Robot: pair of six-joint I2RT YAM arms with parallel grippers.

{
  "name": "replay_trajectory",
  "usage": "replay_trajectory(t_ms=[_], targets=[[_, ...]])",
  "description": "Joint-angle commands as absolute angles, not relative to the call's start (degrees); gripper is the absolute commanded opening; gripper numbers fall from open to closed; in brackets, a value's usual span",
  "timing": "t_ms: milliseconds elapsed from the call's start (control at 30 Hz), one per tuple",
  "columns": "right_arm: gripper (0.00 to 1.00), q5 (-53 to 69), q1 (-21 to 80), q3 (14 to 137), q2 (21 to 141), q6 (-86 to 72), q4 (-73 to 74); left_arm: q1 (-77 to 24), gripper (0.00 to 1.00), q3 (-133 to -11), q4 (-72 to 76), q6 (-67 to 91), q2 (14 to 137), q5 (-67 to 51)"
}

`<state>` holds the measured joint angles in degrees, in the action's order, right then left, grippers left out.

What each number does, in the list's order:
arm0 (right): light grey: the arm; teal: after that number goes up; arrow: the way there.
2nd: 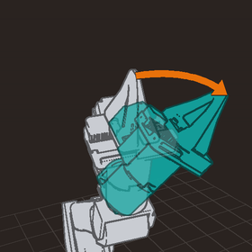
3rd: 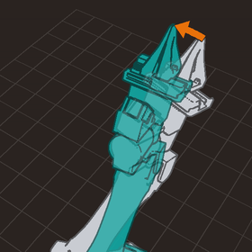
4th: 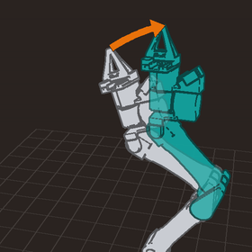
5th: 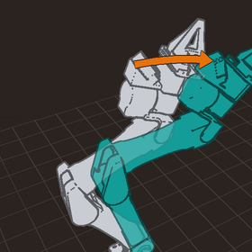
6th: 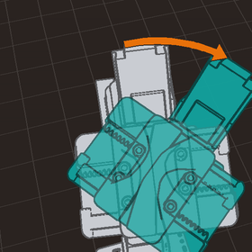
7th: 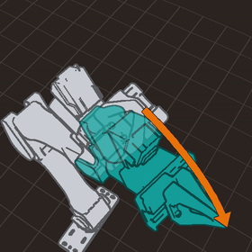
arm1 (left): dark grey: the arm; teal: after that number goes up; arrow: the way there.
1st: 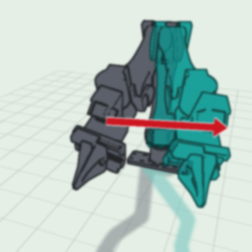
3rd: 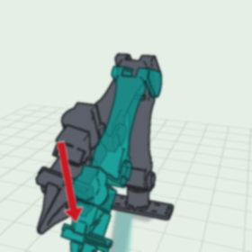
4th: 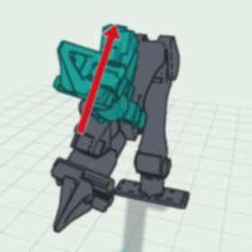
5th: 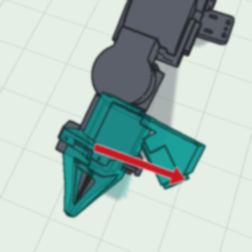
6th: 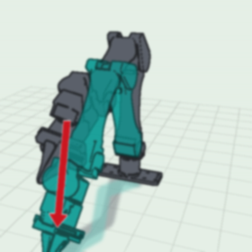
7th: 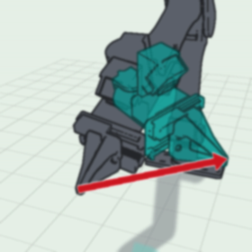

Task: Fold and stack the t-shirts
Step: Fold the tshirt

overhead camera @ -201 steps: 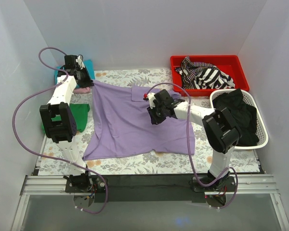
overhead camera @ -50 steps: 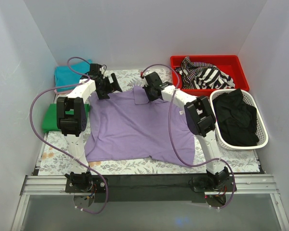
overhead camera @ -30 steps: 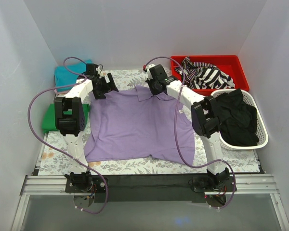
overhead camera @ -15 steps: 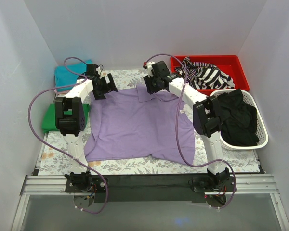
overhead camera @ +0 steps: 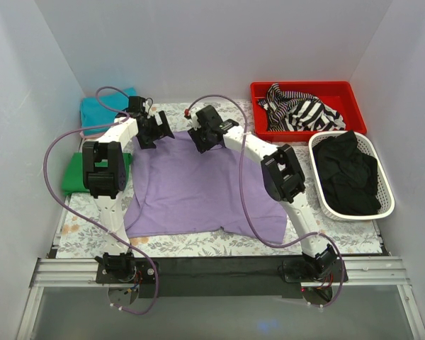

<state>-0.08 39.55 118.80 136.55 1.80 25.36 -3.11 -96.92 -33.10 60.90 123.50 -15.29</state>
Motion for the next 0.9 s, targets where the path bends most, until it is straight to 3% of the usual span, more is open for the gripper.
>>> replay_trajectory(t_ms=[0, 233, 467, 567, 600, 700, 867], targets=[[0.48, -6.7, 40.1, 120.2, 138.4, 3.1, 25.2, -2.9, 0.96, -97.1, -33.2, 60.7, 122.4, -15.1], [0.47, -15.2, 40.9, 119.5, 139.5, 5.1, 23.6, -2.9, 0.96, -97.2, -33.2, 60.7, 122.5, -15.1], [0.46, -15.7, 40.8, 118.8, 140.7, 6.7, 22.9, -2.8, 0.96, -96.7, -33.0, 60.7, 122.7, -15.3], [0.37, -15.0, 40.9, 118.6, 141.1, 6.8, 22.7, -2.8, 0.96, -96.7, -33.0, 60.7, 122.8, -15.4], [0.26, -14.8, 40.9, 118.7, 141.2, 6.9, 22.8, -2.8, 0.96, -96.8, -33.0, 60.7, 122.8, -15.4], [0.11, -13.5, 40.9, 118.7, 140.7, 7.3, 22.8, -2.8, 0.96, -96.8, -33.0, 60.7, 123.0, -15.4], [0.01, -13.2, 41.0, 118.0, 137.8, 8.0, 22.2, -2.8, 0.96, -96.6, -33.0, 60.6, 123.2, -15.6]])
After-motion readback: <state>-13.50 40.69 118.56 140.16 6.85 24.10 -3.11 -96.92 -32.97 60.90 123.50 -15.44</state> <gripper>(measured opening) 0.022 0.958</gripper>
